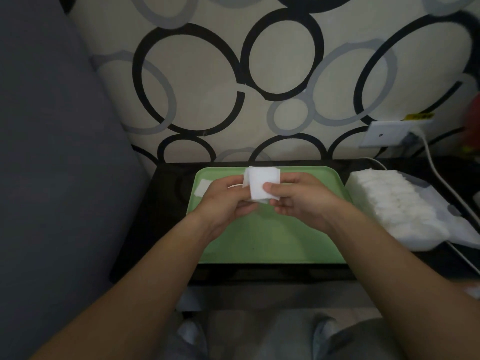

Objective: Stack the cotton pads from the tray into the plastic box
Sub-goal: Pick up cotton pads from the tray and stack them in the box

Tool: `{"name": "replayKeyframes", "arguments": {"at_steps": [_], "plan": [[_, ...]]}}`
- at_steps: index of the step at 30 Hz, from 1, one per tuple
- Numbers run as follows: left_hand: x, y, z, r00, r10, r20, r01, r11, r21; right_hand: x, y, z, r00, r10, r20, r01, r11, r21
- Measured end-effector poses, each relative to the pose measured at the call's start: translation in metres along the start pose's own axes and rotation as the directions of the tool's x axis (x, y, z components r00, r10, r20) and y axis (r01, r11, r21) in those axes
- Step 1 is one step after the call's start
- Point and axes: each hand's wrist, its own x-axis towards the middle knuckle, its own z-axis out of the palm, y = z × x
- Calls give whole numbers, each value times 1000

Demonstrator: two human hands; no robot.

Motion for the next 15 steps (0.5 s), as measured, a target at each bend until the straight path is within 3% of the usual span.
{"name": "replayKeyframes", "arguments": {"at_steps": [7,15], "plan": [[-1,-1,6,1000,17,14,-17,999,-35,6,7,5,995,-8,-96,7,1000,-8],[-1,1,19,1000,-16,-8,15,996,-92,3,7,6,964,-47,-261,-4,981,-193]]}}
